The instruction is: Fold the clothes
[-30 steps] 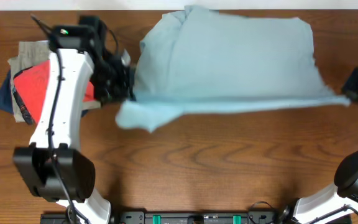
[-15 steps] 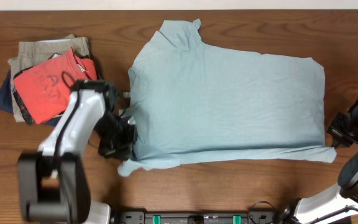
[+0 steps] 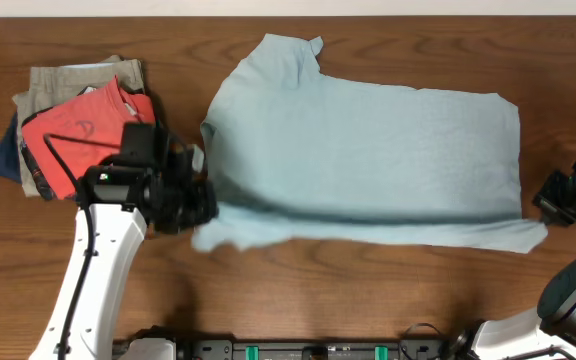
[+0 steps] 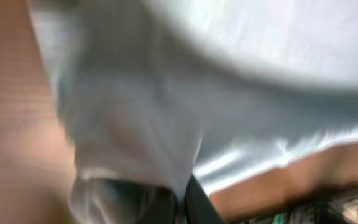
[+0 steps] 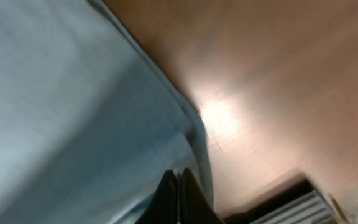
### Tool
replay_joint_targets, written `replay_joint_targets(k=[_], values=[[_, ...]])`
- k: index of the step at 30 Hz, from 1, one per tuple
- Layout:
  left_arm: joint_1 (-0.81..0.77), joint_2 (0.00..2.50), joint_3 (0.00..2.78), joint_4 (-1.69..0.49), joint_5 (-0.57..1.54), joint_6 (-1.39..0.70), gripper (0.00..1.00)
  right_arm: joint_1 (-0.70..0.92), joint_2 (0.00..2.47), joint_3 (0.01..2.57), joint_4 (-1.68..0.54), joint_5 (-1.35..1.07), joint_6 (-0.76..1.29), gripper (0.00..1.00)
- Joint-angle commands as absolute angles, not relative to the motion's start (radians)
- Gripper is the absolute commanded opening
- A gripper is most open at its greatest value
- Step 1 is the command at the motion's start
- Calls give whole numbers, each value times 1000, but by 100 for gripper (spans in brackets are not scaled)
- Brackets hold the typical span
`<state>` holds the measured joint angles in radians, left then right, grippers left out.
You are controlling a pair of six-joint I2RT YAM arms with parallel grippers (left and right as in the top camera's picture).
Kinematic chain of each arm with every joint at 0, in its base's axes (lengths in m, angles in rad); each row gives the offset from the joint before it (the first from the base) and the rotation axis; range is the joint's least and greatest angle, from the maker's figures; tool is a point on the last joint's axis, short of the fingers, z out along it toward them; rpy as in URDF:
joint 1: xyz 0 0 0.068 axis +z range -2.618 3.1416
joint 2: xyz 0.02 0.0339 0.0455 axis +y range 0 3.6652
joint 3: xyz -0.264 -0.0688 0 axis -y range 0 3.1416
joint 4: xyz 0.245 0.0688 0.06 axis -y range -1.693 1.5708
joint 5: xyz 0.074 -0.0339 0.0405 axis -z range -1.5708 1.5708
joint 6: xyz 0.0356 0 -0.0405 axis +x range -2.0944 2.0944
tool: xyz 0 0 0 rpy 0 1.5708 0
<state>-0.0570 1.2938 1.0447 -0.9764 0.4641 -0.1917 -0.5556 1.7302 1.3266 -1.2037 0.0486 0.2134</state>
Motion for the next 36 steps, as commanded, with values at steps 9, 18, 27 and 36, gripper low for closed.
replay_joint_targets(k=[9,18,27,36], values=[[-57,1448,1042,-568,459,-336,6,-483,1722,1326,-922,-95,216,1],[-58,1621,1042,-266,453,-336,58,-416,1726,1326,-703,-94,216,34],[-57,1650,1042,-517,308,-297,89,-413,1732,1324,-873,-9,216,58],[-57,1650,1024,-643,189,-297,89,-414,1737,1177,-890,64,224,56]])
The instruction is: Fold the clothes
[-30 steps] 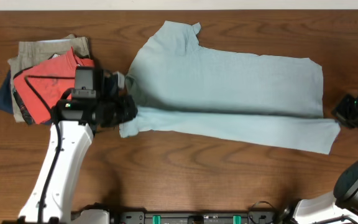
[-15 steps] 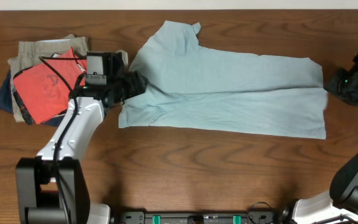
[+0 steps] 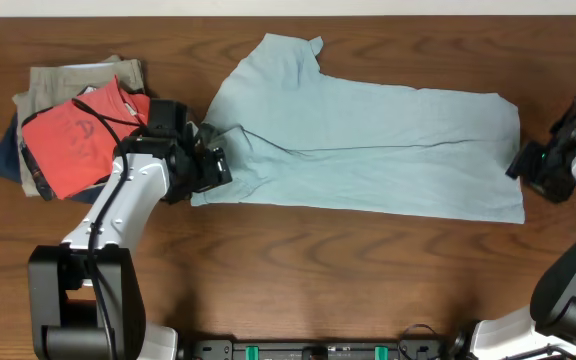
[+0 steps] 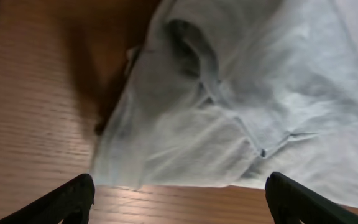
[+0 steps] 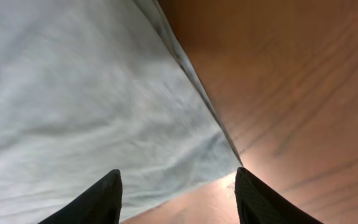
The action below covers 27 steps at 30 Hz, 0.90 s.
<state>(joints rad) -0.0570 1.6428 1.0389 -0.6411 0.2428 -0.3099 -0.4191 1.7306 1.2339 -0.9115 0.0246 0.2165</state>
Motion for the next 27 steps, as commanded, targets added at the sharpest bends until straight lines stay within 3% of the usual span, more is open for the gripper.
replay_joint_targets(k=[1,6,8,11,17,20,24,27], values=[[-57,1650,1018,-638,187,-297,88,-414,1737,1152,-869,64,224,56],[-57,1650,960,-565,107,-297,85,-415,1737,1038,-761,81,224,54],[-57,1650,934,-529,107,-296,79,-418,1737,1007,-727,83,224,53],[-57,1650,889,-461,107,-289,61,-419,1737,968,-687,84,230,46],[-58,1650,833,-358,107,-289,61,-426,1737,930,-676,152,258,25],[-57,1650,814,-349,101,-289,52,-434,1737,921,-675,154,277,13],[-57,1650,793,-354,67,-289,38,-435,1737,920,-677,155,276,6],[-57,1650,778,-378,58,-290,36,-443,1737,920,-695,162,277,3]])
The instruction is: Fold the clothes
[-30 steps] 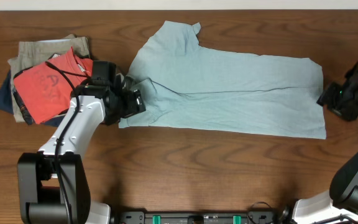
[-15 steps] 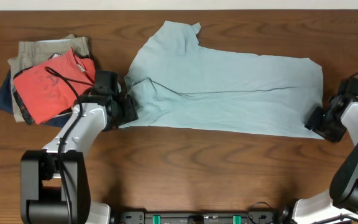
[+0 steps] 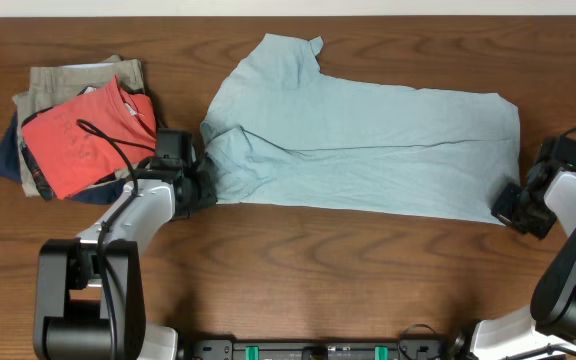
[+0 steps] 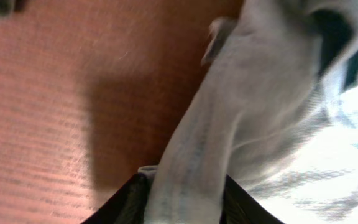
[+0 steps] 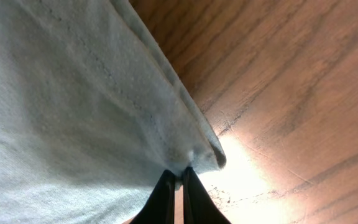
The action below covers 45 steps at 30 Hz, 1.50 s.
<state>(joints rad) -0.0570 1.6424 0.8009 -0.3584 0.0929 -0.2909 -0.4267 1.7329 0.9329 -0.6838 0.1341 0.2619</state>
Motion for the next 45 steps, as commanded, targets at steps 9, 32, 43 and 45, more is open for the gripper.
replay_joint_targets(k=[9,32,43,45], values=[[-56,1650,774,-567,9,-290,32,-525,1737,920,-817,213,337,1],[-56,1650,774,-647,-15,-274,32,-584,1707,991,-633,-172,195,36],[-56,1650,774,-648,-11,-274,32,-583,1708,867,-515,-141,195,33],[-56,1650,774,-652,-11,-275,32,-583,1708,838,-508,-110,197,21]])
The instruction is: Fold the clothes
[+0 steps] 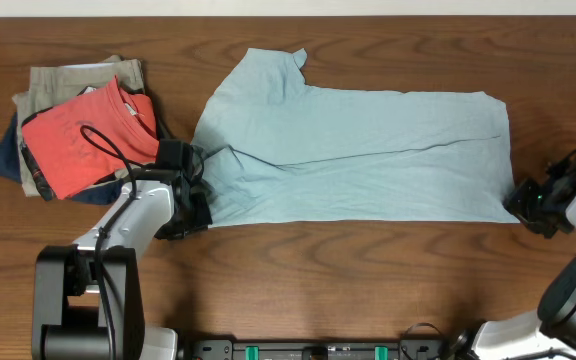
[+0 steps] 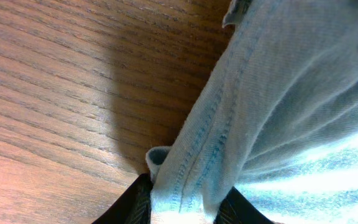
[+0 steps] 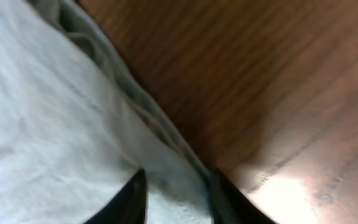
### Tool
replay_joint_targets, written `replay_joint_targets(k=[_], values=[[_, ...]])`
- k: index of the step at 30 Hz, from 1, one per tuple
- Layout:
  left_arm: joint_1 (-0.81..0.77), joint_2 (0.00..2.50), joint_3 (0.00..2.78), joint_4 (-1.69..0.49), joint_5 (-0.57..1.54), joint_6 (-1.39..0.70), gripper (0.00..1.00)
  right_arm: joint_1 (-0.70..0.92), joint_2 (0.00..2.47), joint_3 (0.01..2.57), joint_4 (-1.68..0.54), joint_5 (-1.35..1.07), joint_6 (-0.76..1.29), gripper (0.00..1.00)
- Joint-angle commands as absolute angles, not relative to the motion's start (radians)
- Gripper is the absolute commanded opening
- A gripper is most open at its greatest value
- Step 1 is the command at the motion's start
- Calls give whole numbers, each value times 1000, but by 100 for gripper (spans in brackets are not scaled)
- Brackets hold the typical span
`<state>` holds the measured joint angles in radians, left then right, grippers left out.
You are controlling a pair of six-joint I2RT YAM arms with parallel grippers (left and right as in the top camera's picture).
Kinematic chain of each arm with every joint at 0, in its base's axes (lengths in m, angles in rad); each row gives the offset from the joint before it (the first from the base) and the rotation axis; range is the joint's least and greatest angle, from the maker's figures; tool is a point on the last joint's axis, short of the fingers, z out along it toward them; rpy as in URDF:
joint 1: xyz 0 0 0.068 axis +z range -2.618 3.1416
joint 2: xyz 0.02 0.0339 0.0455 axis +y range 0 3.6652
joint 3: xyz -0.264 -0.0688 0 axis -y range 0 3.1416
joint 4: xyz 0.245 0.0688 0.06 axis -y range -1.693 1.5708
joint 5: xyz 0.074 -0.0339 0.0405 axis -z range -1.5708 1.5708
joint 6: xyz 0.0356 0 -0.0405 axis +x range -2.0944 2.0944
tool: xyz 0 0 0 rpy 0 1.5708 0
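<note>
A light blue shirt [image 1: 358, 150] lies flat across the table, folded once lengthwise, collar at the far edge. My left gripper [image 1: 193, 208] is at its near left corner. In the left wrist view that gripper [image 2: 185, 210] is shut on the bunched, stitched hem of the shirt [image 2: 278, 93]. My right gripper [image 1: 524, 203] sits at the near right corner. The right wrist view shows this gripper [image 3: 178, 200] with its fingers [image 3: 132, 199] apart, the edge of the shirt [image 3: 55, 124] lying between them.
A pile of folded clothes [image 1: 78, 125], a red shirt on top of beige and navy pieces, sits at the far left, close to my left arm. Bare wooden table [image 1: 368, 290] runs along the front, and a narrow strip lies behind the shirt.
The shirt's near left corner has moved toward the front with my left gripper, so the near edge now runs straight. The right gripper, then shut on the right corner, now has its fingers apart.
Both grippers were shut on the shirt's near corners, with the cloth raised. Then both stood open and the shirt lay folded lengthwise. Later the left gripper held the left hem and the right gripper was shut on the right corner. Now the near edge is straight.
</note>
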<state>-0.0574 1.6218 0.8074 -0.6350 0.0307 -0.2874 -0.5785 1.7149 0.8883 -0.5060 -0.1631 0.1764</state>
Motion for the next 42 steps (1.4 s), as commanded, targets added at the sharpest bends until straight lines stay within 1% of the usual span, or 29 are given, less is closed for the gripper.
replay_joint_targets(k=[1,2,4,6,8,9,11,16,19,20,24,27,28,30,31,32,33,36,38,42], values=[[-56,1650,774,-655,-11,-274,32,-583,1708,826,-509,-91,206,9],[-56,1650,774,-663,-11,-274,32,-583,1708,817,-521,-68,217,1],[-56,1650,774,-683,-12,-274,30,-585,1708,815,-575,16,263,1],[-56,1650,774,-720,-12,-274,21,-589,1706,815,-653,174,354,1],[-56,1650,774,-772,-12,-275,15,-602,1705,817,-731,322,465,1],[-56,1650,774,-809,-12,-275,13,-612,1705,817,-761,365,520,1],[-56,1649,775,-857,17,-291,9,-632,1705,817,-782,383,553,1],[-56,1649,775,-898,55,-284,9,-663,1705,820,-785,365,554,1],[-56,1647,782,-877,56,-266,16,-661,1697,825,-786,345,553,2],[-56,1645,790,-878,56,-266,21,-661,1690,825,-786,332,553,3],[-56,1607,831,-898,67,-262,32,-661,1623,834,-802,256,547,7],[-56,1553,871,-928,110,-252,39,-661,1553,852,-802,166,479,11],[-56,1534,882,-937,130,-241,43,-661,1531,859,-801,134,456,15],[-56,1491,909,-956,159,-239,48,-661,1480,880,-801,59,399,33],[-56,1470,921,-962,173,-236,51,-661,1460,891,-800,28,382,41],[-56,1446,935,-962,190,-229,56,-661,1440,901,-799,-1,367,47],[-56,1423,949,-957,207,-224,62,-661,1420,914,-796,-39,350,50],[-56,1375,990,-883,258,-182,87,-661,1376,943,-791,-153,297,55],[-57,1372,1015,-807,285,-163,92,-656,1359,947,-791,-214,271,57],[-59,1421,1065,-673,315,-157,95,-639,1353,947,-824,-276,221,61]])
